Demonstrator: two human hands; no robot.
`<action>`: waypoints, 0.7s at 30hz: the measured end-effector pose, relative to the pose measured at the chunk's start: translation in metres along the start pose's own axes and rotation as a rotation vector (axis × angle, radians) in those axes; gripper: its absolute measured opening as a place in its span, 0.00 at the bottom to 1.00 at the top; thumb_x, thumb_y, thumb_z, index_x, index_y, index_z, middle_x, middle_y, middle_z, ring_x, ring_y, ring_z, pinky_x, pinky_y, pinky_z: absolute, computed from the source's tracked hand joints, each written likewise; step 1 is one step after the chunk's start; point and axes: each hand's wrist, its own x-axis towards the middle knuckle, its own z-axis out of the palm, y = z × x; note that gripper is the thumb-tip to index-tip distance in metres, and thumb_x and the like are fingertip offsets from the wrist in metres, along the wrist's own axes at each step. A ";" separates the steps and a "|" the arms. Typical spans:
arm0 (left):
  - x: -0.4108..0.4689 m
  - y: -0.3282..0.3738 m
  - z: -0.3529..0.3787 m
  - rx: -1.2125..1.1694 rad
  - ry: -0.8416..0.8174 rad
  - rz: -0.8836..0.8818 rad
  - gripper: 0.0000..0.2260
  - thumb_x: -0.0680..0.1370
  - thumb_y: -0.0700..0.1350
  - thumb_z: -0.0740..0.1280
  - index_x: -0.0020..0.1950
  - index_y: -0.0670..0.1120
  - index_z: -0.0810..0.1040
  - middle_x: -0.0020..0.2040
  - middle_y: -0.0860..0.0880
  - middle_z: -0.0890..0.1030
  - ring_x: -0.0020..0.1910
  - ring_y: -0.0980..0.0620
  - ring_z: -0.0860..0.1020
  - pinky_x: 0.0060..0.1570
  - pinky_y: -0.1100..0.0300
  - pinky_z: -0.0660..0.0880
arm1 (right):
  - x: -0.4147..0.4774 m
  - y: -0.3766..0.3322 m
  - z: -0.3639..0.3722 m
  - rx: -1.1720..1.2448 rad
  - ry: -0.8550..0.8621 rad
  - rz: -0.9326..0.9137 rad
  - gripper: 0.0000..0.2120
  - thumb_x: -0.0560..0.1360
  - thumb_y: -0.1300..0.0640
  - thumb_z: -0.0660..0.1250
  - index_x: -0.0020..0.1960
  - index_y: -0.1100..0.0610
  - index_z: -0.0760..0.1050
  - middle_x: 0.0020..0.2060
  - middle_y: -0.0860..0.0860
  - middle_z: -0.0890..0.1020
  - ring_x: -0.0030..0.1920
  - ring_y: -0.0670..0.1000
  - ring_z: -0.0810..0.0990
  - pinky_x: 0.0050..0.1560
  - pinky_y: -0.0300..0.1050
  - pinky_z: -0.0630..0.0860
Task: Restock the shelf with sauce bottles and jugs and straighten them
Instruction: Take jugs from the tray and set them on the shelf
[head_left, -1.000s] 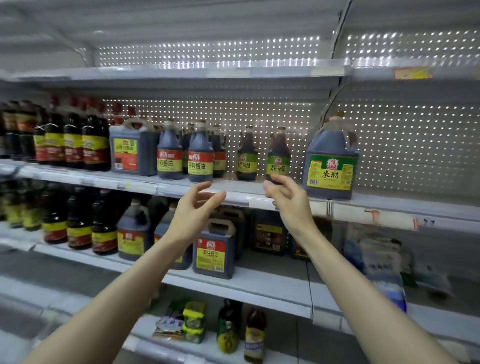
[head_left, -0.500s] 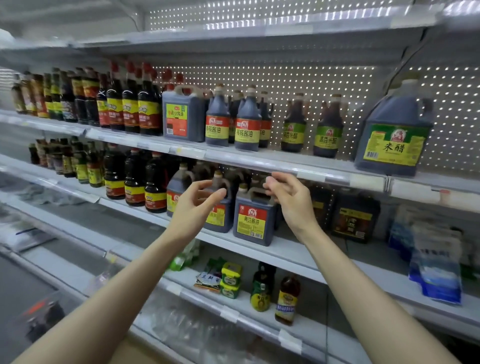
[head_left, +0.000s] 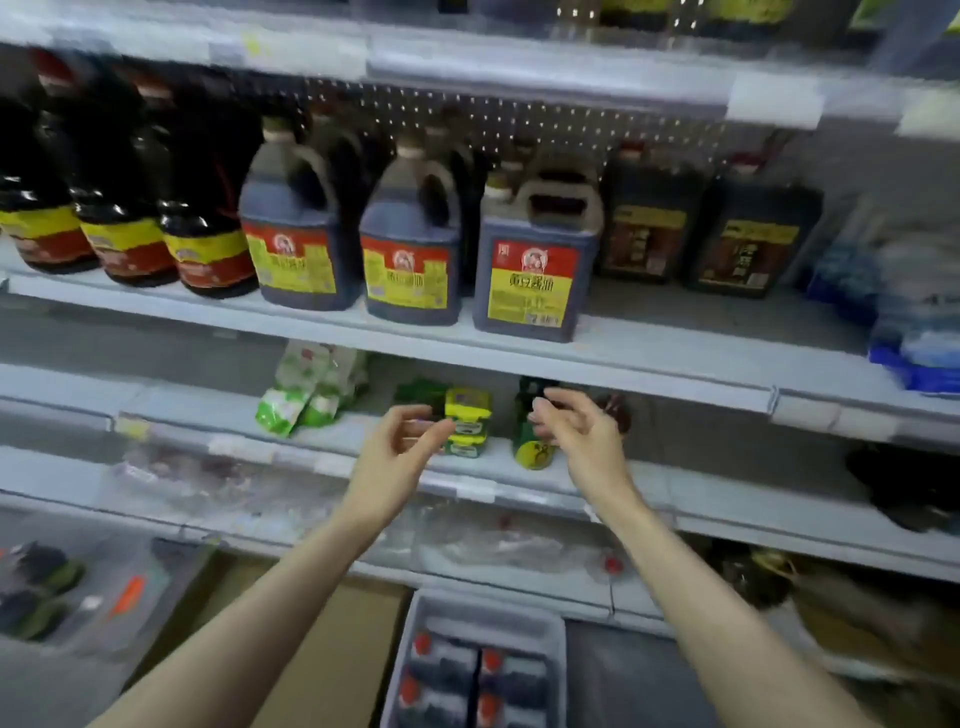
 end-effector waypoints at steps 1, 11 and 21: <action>0.003 -0.024 -0.002 -0.003 -0.020 -0.050 0.11 0.76 0.47 0.69 0.57 0.46 0.76 0.49 0.48 0.81 0.49 0.54 0.79 0.45 0.66 0.75 | -0.003 0.024 0.008 -0.011 0.011 0.047 0.09 0.76 0.54 0.68 0.56 0.53 0.75 0.41 0.48 0.83 0.44 0.48 0.82 0.49 0.45 0.76; -0.008 -0.259 0.002 0.062 -0.166 -0.501 0.15 0.76 0.50 0.69 0.58 0.44 0.77 0.51 0.46 0.82 0.51 0.49 0.81 0.44 0.62 0.75 | -0.053 0.246 0.047 -0.097 0.054 0.463 0.09 0.76 0.52 0.68 0.55 0.52 0.75 0.47 0.49 0.82 0.49 0.47 0.81 0.43 0.27 0.73; -0.009 -0.453 0.052 0.068 -0.203 -0.717 0.18 0.74 0.56 0.71 0.55 0.44 0.78 0.47 0.44 0.82 0.48 0.47 0.80 0.51 0.49 0.77 | -0.087 0.474 0.034 -0.126 0.174 0.688 0.10 0.74 0.59 0.71 0.53 0.60 0.77 0.42 0.49 0.82 0.41 0.41 0.81 0.44 0.31 0.73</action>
